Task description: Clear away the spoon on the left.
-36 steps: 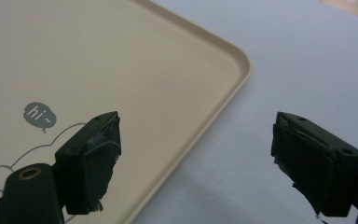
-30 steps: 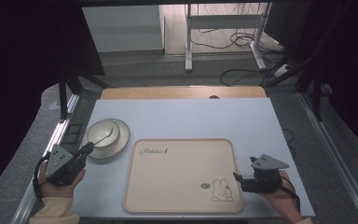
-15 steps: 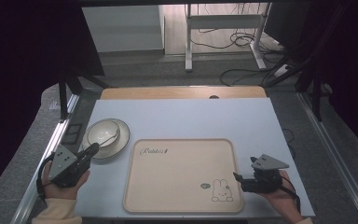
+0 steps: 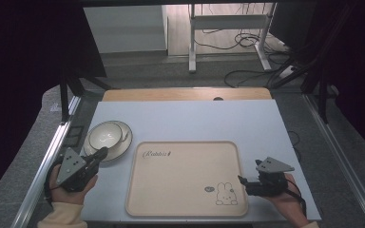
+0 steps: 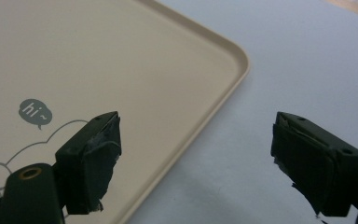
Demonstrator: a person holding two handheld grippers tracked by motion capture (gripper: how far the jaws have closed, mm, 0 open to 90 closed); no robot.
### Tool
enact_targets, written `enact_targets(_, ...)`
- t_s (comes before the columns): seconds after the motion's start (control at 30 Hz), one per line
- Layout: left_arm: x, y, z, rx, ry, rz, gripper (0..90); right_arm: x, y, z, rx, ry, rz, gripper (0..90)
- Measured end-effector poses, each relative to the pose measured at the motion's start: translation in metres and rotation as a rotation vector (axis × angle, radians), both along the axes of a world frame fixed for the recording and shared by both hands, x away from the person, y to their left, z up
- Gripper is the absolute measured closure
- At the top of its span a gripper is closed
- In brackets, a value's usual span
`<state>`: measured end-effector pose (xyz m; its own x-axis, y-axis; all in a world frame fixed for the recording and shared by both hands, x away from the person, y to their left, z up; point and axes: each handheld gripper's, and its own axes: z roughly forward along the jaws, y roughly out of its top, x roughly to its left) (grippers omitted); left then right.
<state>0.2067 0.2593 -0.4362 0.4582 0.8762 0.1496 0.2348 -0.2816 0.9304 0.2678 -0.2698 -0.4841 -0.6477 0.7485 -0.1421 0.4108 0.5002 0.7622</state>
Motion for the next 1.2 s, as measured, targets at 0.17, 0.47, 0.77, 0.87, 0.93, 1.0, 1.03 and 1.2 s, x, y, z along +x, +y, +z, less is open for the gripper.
enact_targets(0.17, 0.000, -0.008, 0.000, 0.003, 0.000, -0.022, 89.7, 0.000, 0.000, 0.000, 0.000, -0.001, 0.001, 16.3)
enact_targets(0.47, -0.001, -0.020, 0.000, 0.021, -0.002, -0.061, 89.7, 0.000, 0.000, 0.000, -0.003, 0.000, 0.005, 16.3)
enact_targets(0.77, -0.001, -0.038, -0.001, 0.029, -0.002, -0.108, 89.6, 0.000, 0.001, -0.001, -0.007, 0.000, 0.007, 16.3)
enact_targets(0.87, 0.001, -0.043, -0.002, 0.038, 0.005, -0.124, 89.6, 0.000, 0.001, -0.001, -0.008, 0.001, 0.008, 16.3)
enact_targets(0.93, 0.001, -0.045, -0.003, 0.038, 0.007, -0.130, 89.6, 0.000, 0.001, -0.001, -0.012, 0.003, 0.011, 16.3)
enact_targets(1.0, 0.002, -0.046, -0.003, 0.038, 0.007, -0.133, 89.6, 0.000, 0.001, -0.001, -0.013, 0.003, 0.011, 16.3)
enact_targets(1.03, 0.002, -0.049, -0.004, 0.040, 0.011, -0.138, 89.6, 0.000, 0.001, -0.001, -0.014, 0.003, 0.010, 16.3)
enact_targets(1.2, 0.005, -0.052, -0.006, 0.048, 0.015, -0.142, 89.6, 0.000, 0.001, -0.001, -0.016, 0.005, 0.012, 16.3)
